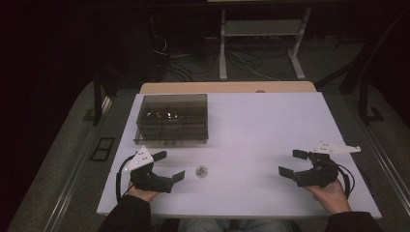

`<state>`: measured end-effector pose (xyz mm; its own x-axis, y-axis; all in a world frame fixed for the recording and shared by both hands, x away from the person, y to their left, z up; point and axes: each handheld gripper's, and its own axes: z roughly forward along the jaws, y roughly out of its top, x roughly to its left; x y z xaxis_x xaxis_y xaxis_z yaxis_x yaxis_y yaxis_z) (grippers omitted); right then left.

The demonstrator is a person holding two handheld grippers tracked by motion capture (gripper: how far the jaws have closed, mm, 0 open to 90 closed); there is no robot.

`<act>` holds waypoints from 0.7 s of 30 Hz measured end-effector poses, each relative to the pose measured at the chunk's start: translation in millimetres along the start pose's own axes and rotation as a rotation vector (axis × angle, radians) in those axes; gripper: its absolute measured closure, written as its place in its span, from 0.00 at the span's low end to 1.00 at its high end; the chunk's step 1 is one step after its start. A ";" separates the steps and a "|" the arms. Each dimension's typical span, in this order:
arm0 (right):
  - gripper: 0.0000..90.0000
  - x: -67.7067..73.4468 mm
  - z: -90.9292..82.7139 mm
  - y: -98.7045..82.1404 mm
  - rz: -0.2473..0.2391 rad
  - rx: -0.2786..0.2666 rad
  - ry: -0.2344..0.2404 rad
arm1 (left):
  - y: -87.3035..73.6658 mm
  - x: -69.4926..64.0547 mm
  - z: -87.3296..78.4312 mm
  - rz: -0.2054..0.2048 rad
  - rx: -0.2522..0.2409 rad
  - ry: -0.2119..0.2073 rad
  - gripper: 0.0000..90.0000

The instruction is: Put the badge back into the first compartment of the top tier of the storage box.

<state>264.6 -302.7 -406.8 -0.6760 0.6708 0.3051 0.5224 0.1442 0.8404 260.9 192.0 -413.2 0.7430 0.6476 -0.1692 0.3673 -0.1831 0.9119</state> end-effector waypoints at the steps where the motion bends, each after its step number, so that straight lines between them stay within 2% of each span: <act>1: 0.00 -0.6 -0.2 -0.1 -0.002 0.003 0.000 | -0.1 0.0 -0.1 -0.001 -0.002 0.000 0.00; 12: 0.00 0.0 1.1 -2.9 0.005 0.011 0.006 | -0.3 0.1 -0.9 0.002 0.004 -0.001 0.00; 15: 0.00 0.0 1.3 -3.2 0.008 0.014 0.009 | -0.8 1.2 -0.5 -0.011 0.002 -0.003 0.00; 21: 0.00 -0.6 2.8 -3.8 0.003 0.023 0.015 | 1.4 -0.4 -2.3 0.010 0.008 0.010 0.00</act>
<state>264.5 -301.6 -411.4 -0.6820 0.6606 0.3138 0.5357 0.1592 0.8293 259.8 193.2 -411.0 0.7409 0.6532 -0.1563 0.3641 -0.1950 0.9107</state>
